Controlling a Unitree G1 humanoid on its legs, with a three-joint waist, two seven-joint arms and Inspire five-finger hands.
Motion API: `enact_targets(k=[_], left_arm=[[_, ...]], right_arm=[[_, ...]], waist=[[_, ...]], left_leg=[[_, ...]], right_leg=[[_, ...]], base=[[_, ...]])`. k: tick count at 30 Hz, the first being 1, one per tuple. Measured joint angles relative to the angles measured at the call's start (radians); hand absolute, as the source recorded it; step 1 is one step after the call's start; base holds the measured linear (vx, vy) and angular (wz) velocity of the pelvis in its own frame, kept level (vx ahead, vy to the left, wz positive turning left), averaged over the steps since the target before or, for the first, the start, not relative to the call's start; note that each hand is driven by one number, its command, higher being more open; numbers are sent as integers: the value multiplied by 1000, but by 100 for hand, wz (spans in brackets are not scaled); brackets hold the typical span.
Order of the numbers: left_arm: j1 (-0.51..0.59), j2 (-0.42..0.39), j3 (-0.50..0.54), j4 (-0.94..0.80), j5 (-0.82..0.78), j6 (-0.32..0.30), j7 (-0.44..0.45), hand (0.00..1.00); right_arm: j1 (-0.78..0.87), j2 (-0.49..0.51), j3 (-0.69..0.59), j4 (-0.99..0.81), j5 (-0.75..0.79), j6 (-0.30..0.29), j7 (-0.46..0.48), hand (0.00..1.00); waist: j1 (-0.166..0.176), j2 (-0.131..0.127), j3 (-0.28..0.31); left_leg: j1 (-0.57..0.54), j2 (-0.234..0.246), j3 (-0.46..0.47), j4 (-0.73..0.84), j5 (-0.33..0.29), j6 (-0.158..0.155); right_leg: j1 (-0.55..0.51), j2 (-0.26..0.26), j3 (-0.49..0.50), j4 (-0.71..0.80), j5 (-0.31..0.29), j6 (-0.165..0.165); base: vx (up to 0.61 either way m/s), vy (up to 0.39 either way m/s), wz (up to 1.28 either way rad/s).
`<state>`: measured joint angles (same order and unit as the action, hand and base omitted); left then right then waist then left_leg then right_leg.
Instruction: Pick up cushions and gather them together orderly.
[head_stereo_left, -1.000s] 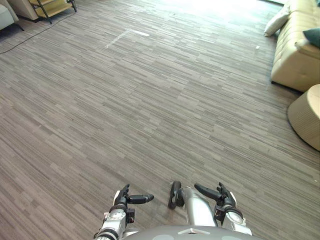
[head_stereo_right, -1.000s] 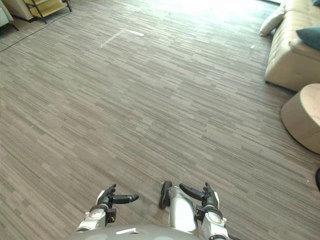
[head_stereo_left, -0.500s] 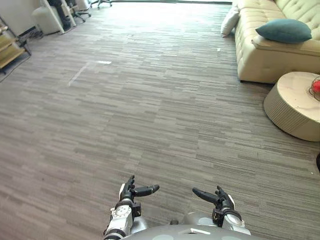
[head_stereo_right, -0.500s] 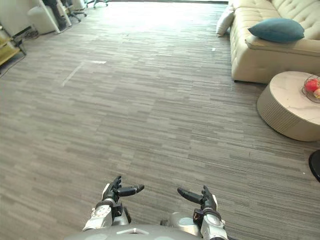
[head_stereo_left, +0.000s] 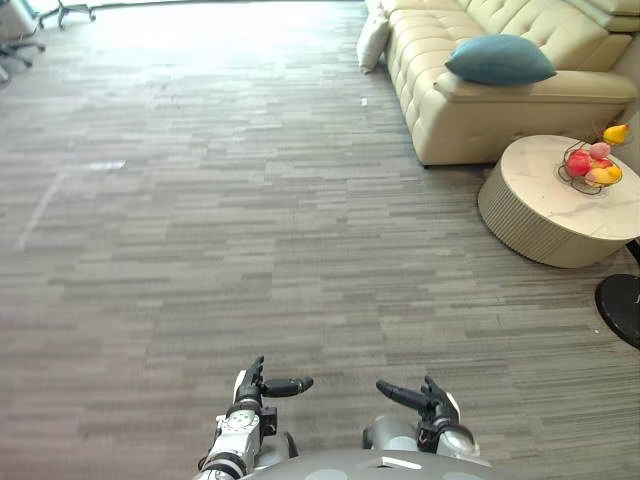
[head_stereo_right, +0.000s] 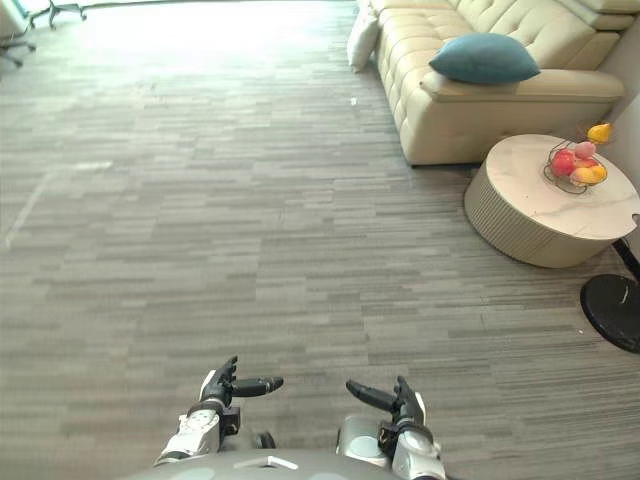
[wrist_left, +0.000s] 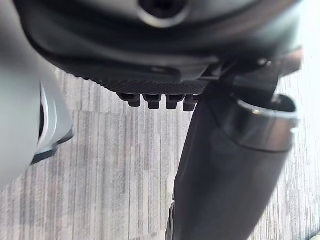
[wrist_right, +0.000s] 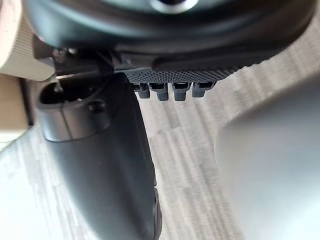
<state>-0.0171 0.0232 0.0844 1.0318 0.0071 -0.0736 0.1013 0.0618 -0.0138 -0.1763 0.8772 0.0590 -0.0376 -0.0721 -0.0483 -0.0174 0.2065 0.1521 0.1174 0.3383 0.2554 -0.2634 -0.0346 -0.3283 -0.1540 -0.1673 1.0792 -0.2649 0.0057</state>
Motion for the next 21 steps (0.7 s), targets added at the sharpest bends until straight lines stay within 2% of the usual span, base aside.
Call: enact_targets(k=[1,3,4,5,6,7,8,9,10,11,12,13,14,15,16,17,18,20,21], left_arm=[[3,6,0,13,0,-1,0,100],[4,7,-2,30,0,2,-1,100],[9,9,-12,34,0,7,-3,100],[8,10,-34,45,1,7,-5,100],[-4,-4,-43,52,1,7,-16,100],[-5,-13,-43,51,1,6,-24,100],[-3,-30,-41,52,2,7,-27,100],[-2,-36,-39,52,2,7,-26,100],[-1,-47,-19,42,3,7,-31,100],[2,-52,-11,29,2,8,-33,100],[14,-66,23,-11,2,5,-38,100],[21,-68,37,-34,2,3,-38,100],[35,-69,60,-61,1,-5,-38,100],[42,-67,63,-81,1,-9,-36,100],[42,-67,65,-87,1,-9,-36,100],[39,-70,82,-96,1,-13,-37,100],[37,-71,89,-97,0,-18,-36,100],[33,-72,89,-104,0,-27,-37,100],[29,-73,88,-105,0,-27,-37,100]], right_arm=[[-11,-2,0,2,0,1,-3,100],[-13,-1,0,1,2,-1,-2,100],[-11,5,1,-3,1,-3,-1,100],[-18,1,-4,7,3,-2,2,100],[-38,-13,-3,20,-1,-2,2,100],[-41,-15,-7,22,-1,-2,1,100],[-40,-10,-32,24,2,9,2,100],[-40,-10,-39,23,2,15,2,100],[-29,-10,-32,22,-1,20,2,100],[-23,-13,-27,22,-1,21,3,100],[-14,-14,-18,22,-1,27,2,100],[-8,-12,-6,23,0,27,1,100],[-5,-14,12,22,-3,30,4,100],[1,-12,12,23,-1,32,1,100],[1,-12,11,25,-1,34,0,100],[0,-13,10,33,0,38,1,100],[0,-14,8,36,0,38,1,100],[-1,-11,0,44,0,38,-3,100],[-1,-9,0,50,0,38,-4,100]], waist=[[-5,-3,2],[-8,-14,7],[-16,-33,5],[-23,-30,7],[-13,-10,9],[-16,-6,11],[-19,-2,9],[-22,5,10],[-31,12,11],[-30,18,11],[-17,36,9],[-9,40,8],[-8,37,9],[-7,33,9],[-6,33,9],[0,38,8],[5,38,8],[24,36,10],[31,32,12]], left_leg=[[54,8,18,-44,2,-3],[120,9,31,-88,1,-3],[161,-3,32,-124,-2,-8],[209,1,13,-152,-11,-21],[213,5,-15,-153,10,-17],[214,7,-24,-130,32,-33],[212,21,-33,-59,57,-71],[198,38,-53,0,67,-85],[87,99,-139,297,130,-174],[35,118,-165,418,158,-212],[-74,171,-171,688,167,-221],[-120,197,-150,800,164,-216],[-181,221,-108,880,152,-196],[-242,233,-58,873,126,-151],[-261,235,-41,855,116,-135],[-334,229,19,718,77,-89],[-352,218,41,618,69,-78],[-368,164,50,357,72,-71],[-373,126,37,187,105,-69]], right_leg=[[-51,1,-45,-114,-6,-5],[-90,2,-84,-299,12,8],[-93,3,-84,-494,72,38],[-80,19,-90,-484,155,-81],[-85,29,-87,-443,103,-76],[-85,25,-84,-405,60,-83],[-65,17,-92,-365,6,-104],[-40,21,-103,-365,-16,-105],[48,36,-135,-403,-53,-100],[81,47,-142,-425,-56,-100],[159,88,-150,-488,-56,-101],[202,104,-150,-522,-57,-101],[274,119,-149,-579,-58,-101],[340,127,-148,-640,-56,-95],[358,128,-148,-661,-54,-92],[424,131,-145,-734,-42,-74],[452,130,-138,-763,-36,-67],[507,121,-119,-812,-30,-50],[538,112,-108,-836,-32,-32]], base=[[463,-20,-10],[616,-130,2],[770,-202,27],[656,-200,16],[519,-169,7],[616,-223,-4],[475,-195,10],[657,-291,38],[517,-232,43],[577,-229,32],[359,-94,-8],[498,-81,-18],[396,-42,-13],[451,-44,-2],[351,-18,-2],[356,0,-10],[384,44,-22],[424,108,-32],[439,174,-31]])
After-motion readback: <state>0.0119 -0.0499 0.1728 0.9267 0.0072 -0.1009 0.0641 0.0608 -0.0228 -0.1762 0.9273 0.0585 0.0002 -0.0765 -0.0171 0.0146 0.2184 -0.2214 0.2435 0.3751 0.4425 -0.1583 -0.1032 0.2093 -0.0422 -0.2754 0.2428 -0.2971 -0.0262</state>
